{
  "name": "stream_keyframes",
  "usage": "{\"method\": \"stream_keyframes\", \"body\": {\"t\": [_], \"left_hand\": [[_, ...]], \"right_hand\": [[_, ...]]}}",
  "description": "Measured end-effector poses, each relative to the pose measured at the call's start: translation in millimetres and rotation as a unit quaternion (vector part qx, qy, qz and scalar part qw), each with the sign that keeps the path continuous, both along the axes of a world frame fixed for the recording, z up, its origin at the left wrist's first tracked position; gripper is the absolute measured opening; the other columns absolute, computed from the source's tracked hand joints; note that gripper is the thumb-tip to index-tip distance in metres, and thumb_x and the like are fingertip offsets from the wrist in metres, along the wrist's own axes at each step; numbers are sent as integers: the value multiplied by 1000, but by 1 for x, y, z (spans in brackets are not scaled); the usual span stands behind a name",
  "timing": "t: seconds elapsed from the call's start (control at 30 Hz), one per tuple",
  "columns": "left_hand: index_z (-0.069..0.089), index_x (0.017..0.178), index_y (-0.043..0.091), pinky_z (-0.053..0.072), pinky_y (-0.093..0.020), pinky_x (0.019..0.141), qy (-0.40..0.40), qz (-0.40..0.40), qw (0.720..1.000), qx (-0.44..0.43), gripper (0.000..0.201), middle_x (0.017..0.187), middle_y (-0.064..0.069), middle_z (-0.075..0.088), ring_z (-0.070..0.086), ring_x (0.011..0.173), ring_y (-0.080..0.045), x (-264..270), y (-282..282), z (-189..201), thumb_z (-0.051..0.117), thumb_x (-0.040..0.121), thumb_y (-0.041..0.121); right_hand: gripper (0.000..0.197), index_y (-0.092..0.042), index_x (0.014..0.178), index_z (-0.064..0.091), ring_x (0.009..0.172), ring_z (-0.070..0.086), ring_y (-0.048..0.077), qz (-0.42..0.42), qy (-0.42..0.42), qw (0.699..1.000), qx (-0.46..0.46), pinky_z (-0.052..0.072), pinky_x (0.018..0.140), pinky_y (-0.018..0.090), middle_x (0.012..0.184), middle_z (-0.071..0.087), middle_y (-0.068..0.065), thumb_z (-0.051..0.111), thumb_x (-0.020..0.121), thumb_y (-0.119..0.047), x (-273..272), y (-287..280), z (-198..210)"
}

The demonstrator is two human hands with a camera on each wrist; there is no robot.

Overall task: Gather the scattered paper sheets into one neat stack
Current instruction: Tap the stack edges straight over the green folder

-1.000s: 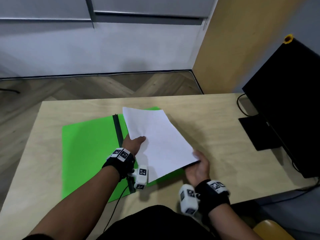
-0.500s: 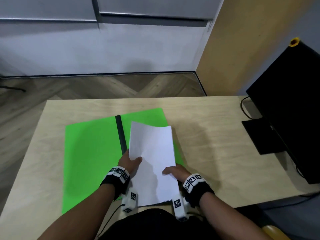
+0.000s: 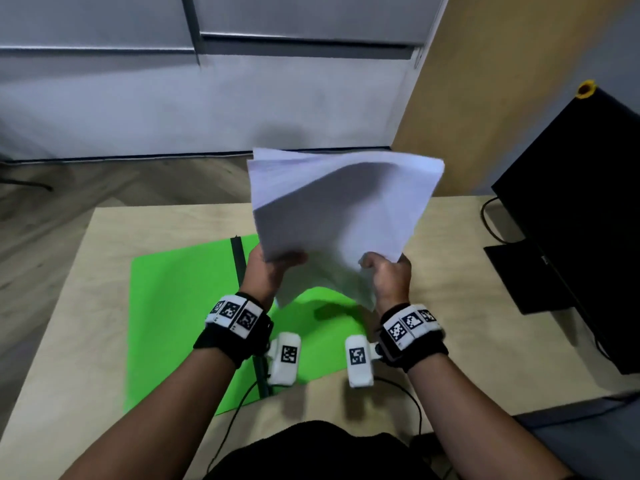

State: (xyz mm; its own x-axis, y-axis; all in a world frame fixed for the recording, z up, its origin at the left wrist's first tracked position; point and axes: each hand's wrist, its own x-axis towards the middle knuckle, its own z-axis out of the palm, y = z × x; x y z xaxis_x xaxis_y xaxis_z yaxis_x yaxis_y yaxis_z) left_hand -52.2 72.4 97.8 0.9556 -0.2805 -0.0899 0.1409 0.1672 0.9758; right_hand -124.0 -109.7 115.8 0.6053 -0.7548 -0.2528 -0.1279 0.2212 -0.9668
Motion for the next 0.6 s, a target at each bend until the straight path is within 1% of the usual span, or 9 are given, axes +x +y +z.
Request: {"method": "stream_keyframes", "body": {"t": [0.03, 0.1, 0.17, 0.23, 0.3, 0.33, 0.4, 0.5, 0.6], "left_hand": [[72, 83, 17, 53, -39, 77, 2, 9, 1000, 1, 42, 82, 3, 73, 62, 78, -18, 2, -1, 2, 81, 43, 9], [76, 80, 30, 53, -42, 79, -4, 2, 1000, 17, 49, 83, 4, 73, 63, 79, -19, 6, 2, 0, 81, 33, 19], [74, 80, 44, 54, -39, 78, -16, -35, 998, 50, 53, 77, 13, 73, 64, 73, -6, 6, 9, -10, 82, 33, 20], [75, 80, 40, 53, -35, 78, -7, -83, 992, 94, 50, 76, 19, 72, 62, 68, 4, 2, 15, -26, 82, 34, 22], [72, 81, 26, 52, -34, 80, 20, -124, 983, 131, 48, 76, 20, 72, 63, 69, 5, -4, 21, -43, 82, 35, 18], [71, 82, 25, 51, -36, 82, 35, -129, 981, 141, 48, 76, 19, 73, 64, 70, 5, -6, 22, -49, 82, 36, 12], [75, 75, 29, 52, -42, 86, 54, -114, 980, 154, 43, 73, 18, 72, 64, 69, 0, -10, 21, -53, 77, 40, 4], [75, 69, 43, 52, -50, 88, 68, -97, 982, 149, 51, 68, 16, 71, 61, 74, -17, -9, 16, -52, 75, 38, 2], [76, 72, 36, 53, -51, 87, 66, -96, 983, 139, 49, 72, 13, 72, 60, 78, -20, -7, 16, -55, 82, 29, 15]], "right_hand": [[34, -10, 62, 59, 42, 53, 0, -6, -17, 1000, 1, 43, 47, 14, 46, 60, -15, 59, 67, 24, 0, -1, 0], [37, -9, 62, 57, 41, 53, -1, -6, -31, 999, 4, 43, 46, 13, 45, 59, -16, 58, 67, 27, -2, -3, -9], [36, -12, 62, 57, 42, 54, -2, -2, -20, 1000, 2, 45, 49, 14, 46, 60, -17, 64, 64, 24, -8, -5, -27], [24, -13, 62, 61, 55, 61, 8, 18, 3, 1000, -12, 51, 60, 20, 51, 64, -12, 68, 55, 9, -17, -6, -52], [19, -16, 58, 62, 74, 62, 21, 43, 52, 997, -30, 53, 76, 38, 66, 68, 2, 69, 50, 0, -26, -6, -74], [21, -16, 55, 59, 80, 61, 24, 54, 74, 995, -38, 52, 81, 43, 73, 67, 9, 72, 50, 0, -29, -8, -83], [20, -14, 54, 59, 79, 59, 21, 72, 99, 992, -30, 51, 80, 42, 77, 65, 10, 71, 47, -1, -31, -10, -84], [20, -11, 60, 63, 72, 59, 19, 88, 116, 989, -30, 51, 72, 39, 70, 65, 5, 67, 41, -7, -31, -14, -82], [24, -11, 66, 64, 67, 60, 16, 101, 100, 990, -27, 49, 71, 34, 66, 65, 0, 70, 45, -1, -34, -12, -79]]}}
